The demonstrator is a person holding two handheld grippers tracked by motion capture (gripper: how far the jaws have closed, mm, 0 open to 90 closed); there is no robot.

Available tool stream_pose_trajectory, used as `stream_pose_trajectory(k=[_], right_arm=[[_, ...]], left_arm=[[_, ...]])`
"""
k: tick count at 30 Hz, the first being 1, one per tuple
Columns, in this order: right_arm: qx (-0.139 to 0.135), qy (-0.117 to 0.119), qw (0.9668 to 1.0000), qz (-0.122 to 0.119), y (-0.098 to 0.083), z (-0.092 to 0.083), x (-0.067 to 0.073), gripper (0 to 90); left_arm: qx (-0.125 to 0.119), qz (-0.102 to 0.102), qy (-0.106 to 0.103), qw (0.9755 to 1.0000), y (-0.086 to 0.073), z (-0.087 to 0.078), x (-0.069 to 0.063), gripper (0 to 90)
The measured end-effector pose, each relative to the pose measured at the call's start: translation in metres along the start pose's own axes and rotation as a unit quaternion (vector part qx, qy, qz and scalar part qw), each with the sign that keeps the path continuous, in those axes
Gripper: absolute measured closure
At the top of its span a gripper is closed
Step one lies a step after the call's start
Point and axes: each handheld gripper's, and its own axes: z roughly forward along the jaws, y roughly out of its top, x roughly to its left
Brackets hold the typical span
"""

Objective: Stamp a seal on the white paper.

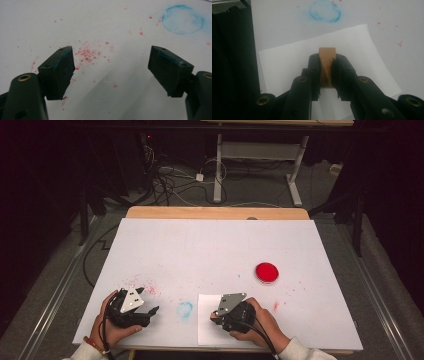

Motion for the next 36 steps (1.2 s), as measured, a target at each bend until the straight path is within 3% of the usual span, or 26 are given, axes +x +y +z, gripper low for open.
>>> stream_pose_trajectory(k=[17,36], right_arm=[[0.022,-0.001,0.9998,-0.003,-0.004,0.009,-0.003,76.2],[0.027,0.004,0.9996,0.006,-0.004,0.014,-0.003,76.2]], left_arm=[[0.002,0.001,-0.001,1.0000,0.000,0.001,0.000,20.8],[0.000,0.002,-0.001,1.0000,0.001,0.000,-0.002,20.8]])
